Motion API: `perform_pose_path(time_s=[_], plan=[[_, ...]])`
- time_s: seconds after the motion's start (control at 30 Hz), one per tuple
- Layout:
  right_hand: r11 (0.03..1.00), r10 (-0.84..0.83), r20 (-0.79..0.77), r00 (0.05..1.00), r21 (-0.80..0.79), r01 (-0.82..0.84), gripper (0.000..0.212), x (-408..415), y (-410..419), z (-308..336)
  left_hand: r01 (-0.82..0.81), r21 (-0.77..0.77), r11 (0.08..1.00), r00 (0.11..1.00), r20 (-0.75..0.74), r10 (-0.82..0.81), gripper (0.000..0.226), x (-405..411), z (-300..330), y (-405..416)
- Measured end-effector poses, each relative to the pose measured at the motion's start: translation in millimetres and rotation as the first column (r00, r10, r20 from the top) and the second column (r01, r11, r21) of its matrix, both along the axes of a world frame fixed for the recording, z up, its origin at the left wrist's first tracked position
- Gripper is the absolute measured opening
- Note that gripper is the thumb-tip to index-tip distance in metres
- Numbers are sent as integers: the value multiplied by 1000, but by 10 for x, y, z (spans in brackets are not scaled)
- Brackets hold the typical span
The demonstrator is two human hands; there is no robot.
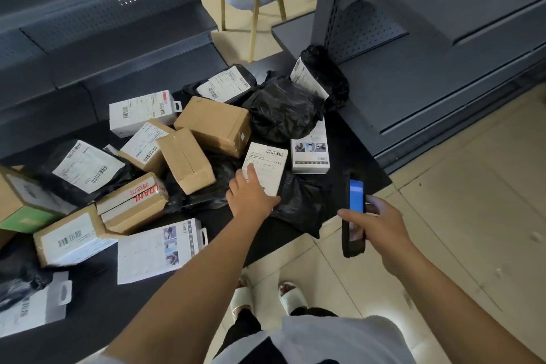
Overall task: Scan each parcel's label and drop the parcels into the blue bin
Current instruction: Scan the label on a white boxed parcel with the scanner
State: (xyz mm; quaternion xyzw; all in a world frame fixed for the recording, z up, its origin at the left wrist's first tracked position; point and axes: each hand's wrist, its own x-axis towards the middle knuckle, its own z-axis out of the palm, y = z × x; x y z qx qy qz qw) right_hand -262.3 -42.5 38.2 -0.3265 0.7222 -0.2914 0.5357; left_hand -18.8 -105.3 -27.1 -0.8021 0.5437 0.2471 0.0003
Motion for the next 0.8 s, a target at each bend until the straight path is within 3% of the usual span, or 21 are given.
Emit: perform_pose_path(time_s=[0.07,0.23,0.43,0.7,0.8], plan=[[1000,11,1,1000,-14,-11,70,24,53,28,-3,6,1000,1000,17,3,112,-9,-30,24],[995,77,37,996,-62,-75,65,123,84,69,-54,3,999,998,-18,54,111,39,-15,182],[972,230,157,960,-80,-220,49,358,54,9,-277,-93,956,955,-133,264,104,217,58,873],[922,384,240,892,-53,-382,66,831,117,-180,-549,-112,829,833,6,553,99,807,122,1694],[900,431,275,859,-58,-432,54,921,172,-156,-586,-71,807,804,69,591,95,1005,138,1792]])
